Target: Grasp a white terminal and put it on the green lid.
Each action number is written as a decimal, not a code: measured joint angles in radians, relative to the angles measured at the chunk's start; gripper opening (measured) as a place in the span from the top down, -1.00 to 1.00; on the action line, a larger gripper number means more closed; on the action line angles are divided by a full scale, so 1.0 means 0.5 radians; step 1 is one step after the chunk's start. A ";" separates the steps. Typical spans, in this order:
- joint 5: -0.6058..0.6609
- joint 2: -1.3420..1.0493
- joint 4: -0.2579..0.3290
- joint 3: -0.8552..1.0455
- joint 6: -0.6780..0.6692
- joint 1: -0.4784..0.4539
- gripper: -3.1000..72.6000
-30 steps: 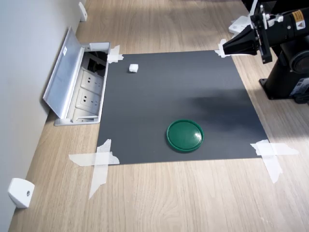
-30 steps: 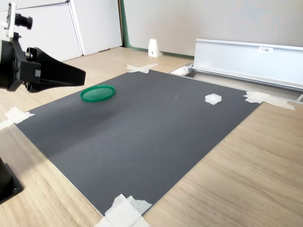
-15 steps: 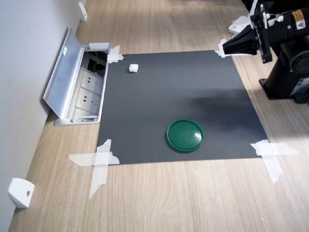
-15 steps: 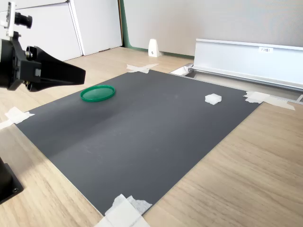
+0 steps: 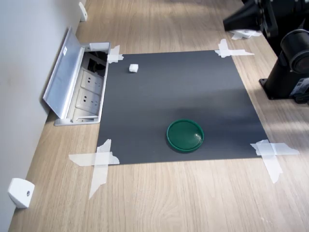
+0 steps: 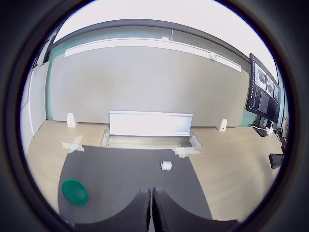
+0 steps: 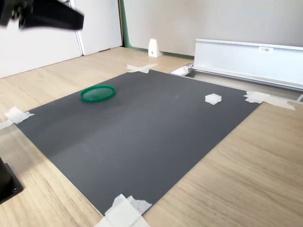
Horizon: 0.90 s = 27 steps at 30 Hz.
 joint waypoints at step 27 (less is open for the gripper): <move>1.098 1.945 0.529 -1.602 -1.112 -0.502 -0.01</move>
